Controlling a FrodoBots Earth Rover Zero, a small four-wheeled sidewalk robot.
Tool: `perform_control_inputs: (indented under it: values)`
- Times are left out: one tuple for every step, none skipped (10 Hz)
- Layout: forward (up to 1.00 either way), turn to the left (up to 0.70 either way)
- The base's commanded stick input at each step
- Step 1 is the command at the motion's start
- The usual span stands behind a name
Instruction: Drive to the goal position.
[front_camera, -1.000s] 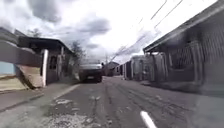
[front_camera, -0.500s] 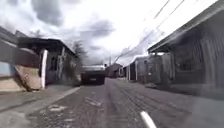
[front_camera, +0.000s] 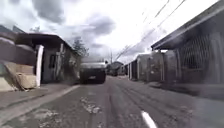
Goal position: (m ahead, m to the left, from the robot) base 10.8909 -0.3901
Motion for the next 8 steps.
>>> perform_control_inputs:
  values:
    - [0.85, 0.00]
    - [0.85, 0.00]
    - [0.85, 0.00]
    - [0.85, 0.00]
    - [0.85, 0.00]
    - [0.85, 0.00]
    - [0.85, 0.00]
    - [0.85, 0.00]
